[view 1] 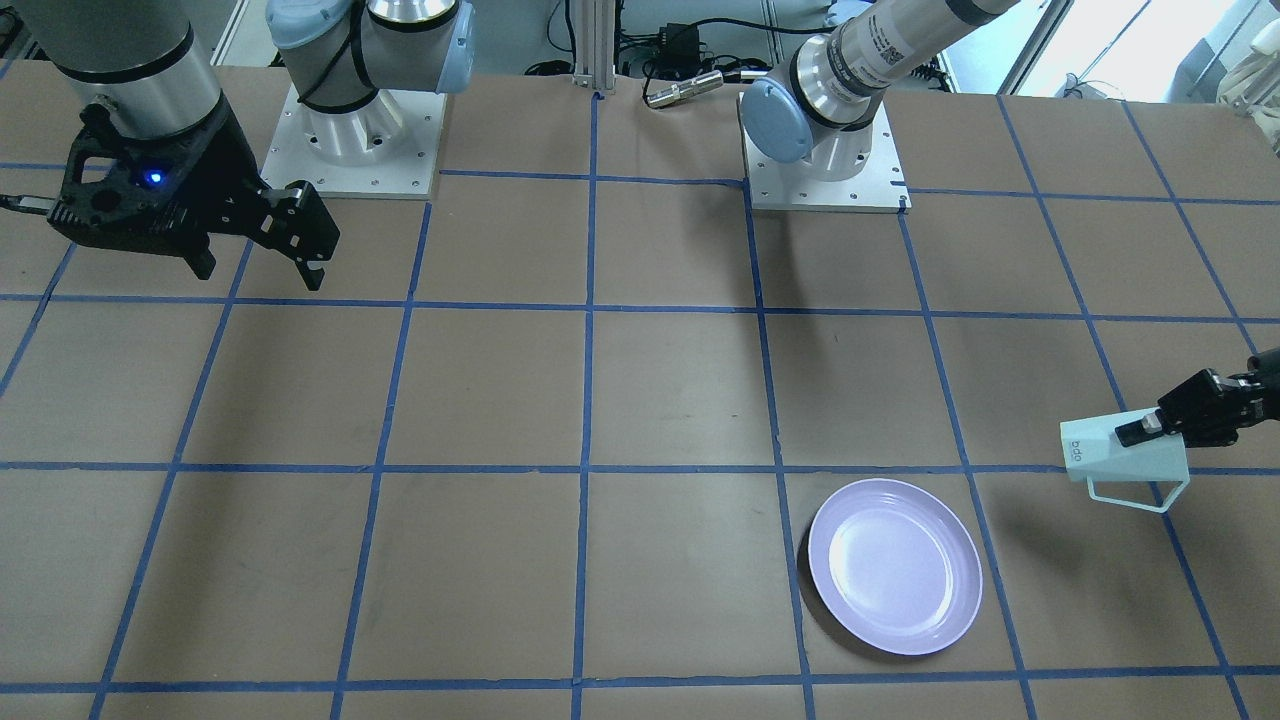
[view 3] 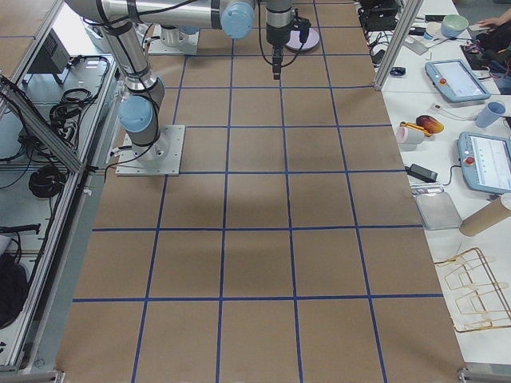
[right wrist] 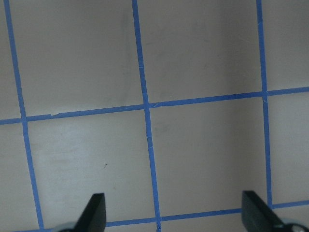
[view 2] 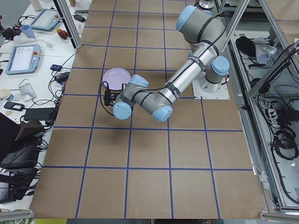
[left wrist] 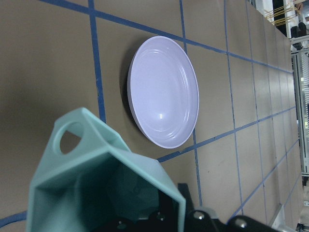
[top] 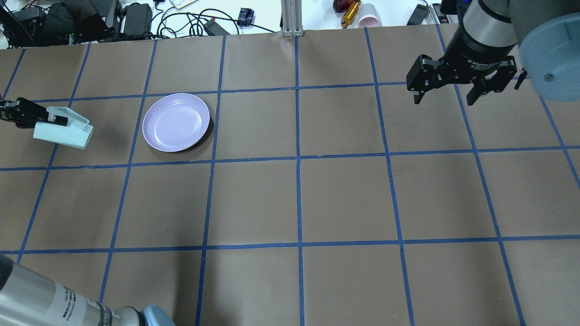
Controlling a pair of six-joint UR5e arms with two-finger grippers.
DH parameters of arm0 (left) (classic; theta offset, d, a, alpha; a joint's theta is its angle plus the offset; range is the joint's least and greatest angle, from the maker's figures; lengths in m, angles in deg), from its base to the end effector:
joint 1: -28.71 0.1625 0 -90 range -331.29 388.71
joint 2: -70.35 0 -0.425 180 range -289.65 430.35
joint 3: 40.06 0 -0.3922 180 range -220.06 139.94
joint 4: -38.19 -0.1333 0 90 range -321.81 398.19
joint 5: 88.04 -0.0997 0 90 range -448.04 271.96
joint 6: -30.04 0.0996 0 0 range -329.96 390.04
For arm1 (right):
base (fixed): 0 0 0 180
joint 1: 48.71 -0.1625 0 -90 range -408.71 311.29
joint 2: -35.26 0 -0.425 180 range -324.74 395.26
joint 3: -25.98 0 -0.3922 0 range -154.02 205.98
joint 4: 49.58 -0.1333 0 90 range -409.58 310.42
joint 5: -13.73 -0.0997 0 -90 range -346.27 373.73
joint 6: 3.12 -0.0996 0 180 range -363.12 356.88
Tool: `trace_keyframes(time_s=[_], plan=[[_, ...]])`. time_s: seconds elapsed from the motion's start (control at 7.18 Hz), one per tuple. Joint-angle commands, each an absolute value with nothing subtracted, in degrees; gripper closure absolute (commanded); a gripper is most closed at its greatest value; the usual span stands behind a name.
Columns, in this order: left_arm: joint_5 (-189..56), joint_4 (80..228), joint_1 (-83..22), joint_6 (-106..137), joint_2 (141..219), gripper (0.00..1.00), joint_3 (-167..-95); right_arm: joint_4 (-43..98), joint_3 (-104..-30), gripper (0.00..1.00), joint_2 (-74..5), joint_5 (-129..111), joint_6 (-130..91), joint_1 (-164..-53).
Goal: Flip cup and place on plate
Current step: 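Lift the cup with the left gripper and swing it toward the plate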
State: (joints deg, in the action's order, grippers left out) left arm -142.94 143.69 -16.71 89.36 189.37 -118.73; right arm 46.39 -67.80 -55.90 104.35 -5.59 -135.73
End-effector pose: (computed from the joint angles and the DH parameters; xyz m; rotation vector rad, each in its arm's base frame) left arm 0.2985 -0.5744 0.2922 -0.0807 -2.3285 0.1516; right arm 0.1066 -0.4947 0.4759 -0.1493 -3.1256 0.0914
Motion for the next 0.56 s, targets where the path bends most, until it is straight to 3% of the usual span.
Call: trace_keyframes(time_s=[0.0, 0.42], plan=[[-147.08, 135.78, -21.28, 81.75, 185.33, 1.0, -122.05, 46.39, -67.8, 0.0, -55.97, 104.34, -5.59, -135.73], [-151.04, 129.36, -28.92, 71.19, 182.42, 1.0, -122.59, 46.39, -67.8, 0.0, -55.88, 104.34, -5.59, -135.73]])
